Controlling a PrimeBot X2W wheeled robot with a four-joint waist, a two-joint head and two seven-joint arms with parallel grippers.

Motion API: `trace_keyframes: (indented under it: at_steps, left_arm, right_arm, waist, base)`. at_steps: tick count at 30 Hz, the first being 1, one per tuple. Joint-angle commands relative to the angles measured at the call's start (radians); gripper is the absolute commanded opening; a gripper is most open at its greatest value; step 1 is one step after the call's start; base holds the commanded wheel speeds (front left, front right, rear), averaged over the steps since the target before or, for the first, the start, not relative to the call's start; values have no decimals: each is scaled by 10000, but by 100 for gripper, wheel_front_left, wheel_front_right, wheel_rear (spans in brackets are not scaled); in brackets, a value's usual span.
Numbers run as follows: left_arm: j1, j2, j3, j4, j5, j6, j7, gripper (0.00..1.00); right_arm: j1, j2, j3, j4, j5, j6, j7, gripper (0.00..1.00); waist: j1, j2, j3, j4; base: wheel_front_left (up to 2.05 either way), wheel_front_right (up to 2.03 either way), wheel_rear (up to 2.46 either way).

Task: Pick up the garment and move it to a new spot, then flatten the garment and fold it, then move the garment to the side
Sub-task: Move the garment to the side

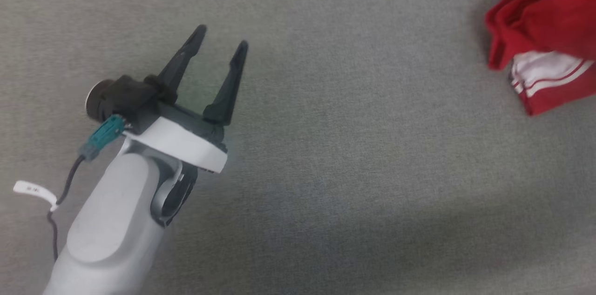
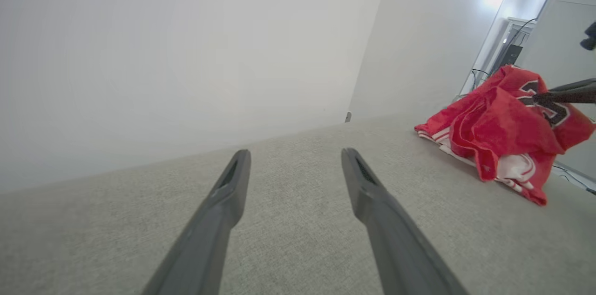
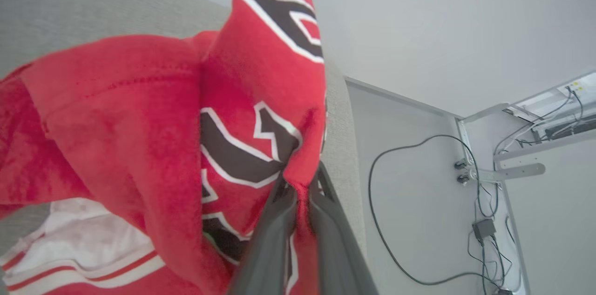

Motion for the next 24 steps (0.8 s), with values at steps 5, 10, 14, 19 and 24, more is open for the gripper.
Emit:
trace_keyframes:
  at_steps: [5,10,14,19,24]
  left_arm:
    - [-792,96,-565,152,-171,-14,-38,100]
    - [-1270,146,-1012,265,-223,-13,-38,100]
    - [-1509,165,-1231,315,-267,-13,-38,100]
    - [-1821,141,-1553,403,-298,-15,-38,100]
    - [-2101,197,-1786,470,-361,-13,-38,100]
  right_arm:
    - [-716,-65,-422,1136,-853,-24,-721,0]
    - [-1143,-45,-923,2161,-1959,-24,-1332,0]
    - [-1302,143,-1196,2710,-2464,-24,-1661,0]
    - [-1556,363,-1578,3640,-3265,-24,-2060,0]
    - [-1803,728,-2068,4471,-3871,-24,-2448,0]
  waist:
    - [0,0,568,-341]
    - [0,0,896,-401]
    - [0,0,1058,-425]
    - [0,0,1298,-428]
    - [0,0,1490,-386]
  base:
    - [0,0,0]
    - [0,0,0]
    - [0,0,0]
    - [0,0,0]
    - [0,0,0]
